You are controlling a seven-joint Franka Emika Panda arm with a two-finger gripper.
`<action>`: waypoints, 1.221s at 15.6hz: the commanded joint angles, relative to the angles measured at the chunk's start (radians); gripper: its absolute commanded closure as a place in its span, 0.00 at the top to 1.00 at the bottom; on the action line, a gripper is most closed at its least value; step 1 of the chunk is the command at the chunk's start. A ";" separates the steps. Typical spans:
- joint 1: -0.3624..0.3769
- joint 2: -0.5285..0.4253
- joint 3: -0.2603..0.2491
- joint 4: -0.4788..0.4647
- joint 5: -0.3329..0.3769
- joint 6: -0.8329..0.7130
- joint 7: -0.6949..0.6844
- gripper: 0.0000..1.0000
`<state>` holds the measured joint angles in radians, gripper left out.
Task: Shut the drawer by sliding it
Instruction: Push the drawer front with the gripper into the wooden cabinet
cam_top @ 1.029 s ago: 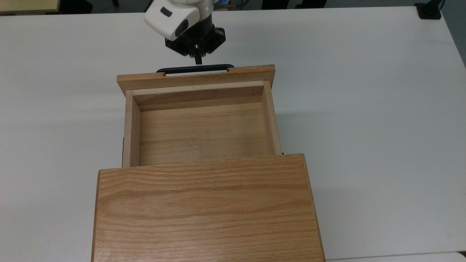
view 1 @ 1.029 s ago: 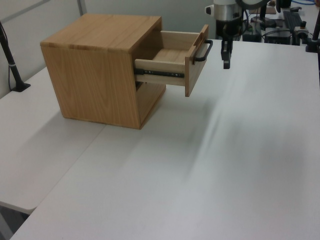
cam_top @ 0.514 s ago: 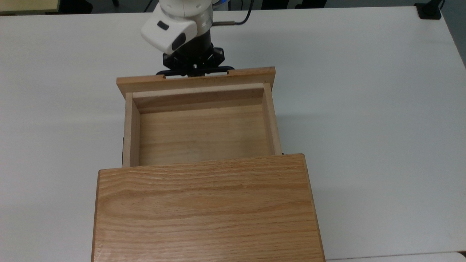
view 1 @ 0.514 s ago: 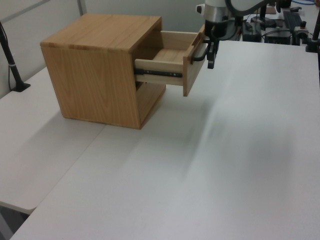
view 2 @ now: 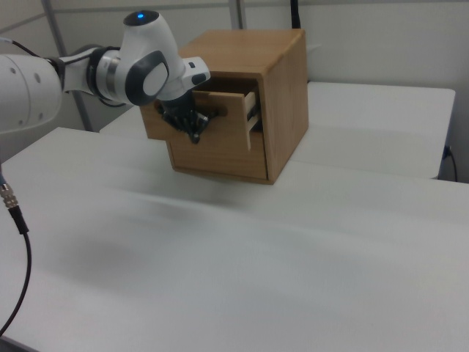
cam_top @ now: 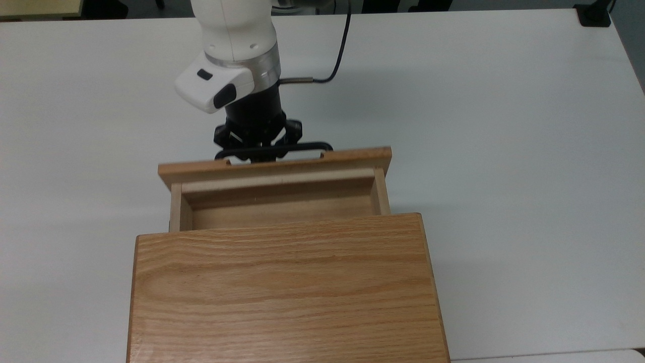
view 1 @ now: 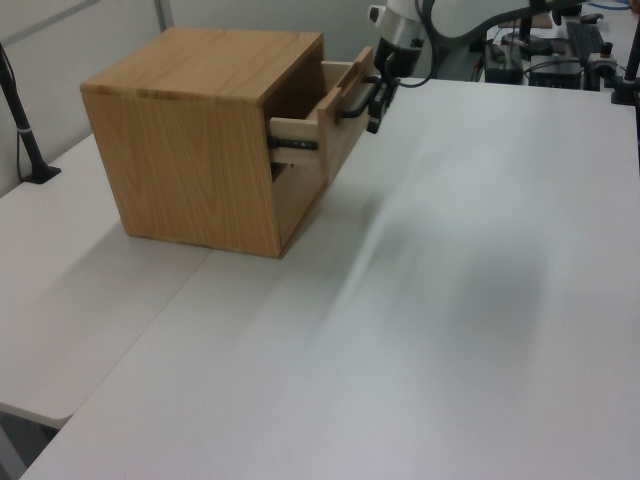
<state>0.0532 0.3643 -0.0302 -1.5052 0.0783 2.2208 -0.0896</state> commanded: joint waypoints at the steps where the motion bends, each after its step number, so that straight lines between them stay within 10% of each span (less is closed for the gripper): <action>1: 0.007 0.056 -0.004 0.043 0.028 0.161 -0.012 0.00; 12: -0.004 0.077 0.013 0.028 0.028 0.493 0.021 0.00; 19: -0.001 -0.093 0.021 -0.104 0.006 0.005 0.018 0.00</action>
<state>0.0538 0.4003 -0.0176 -1.5312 0.0824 2.4777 -0.0700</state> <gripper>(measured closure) 0.996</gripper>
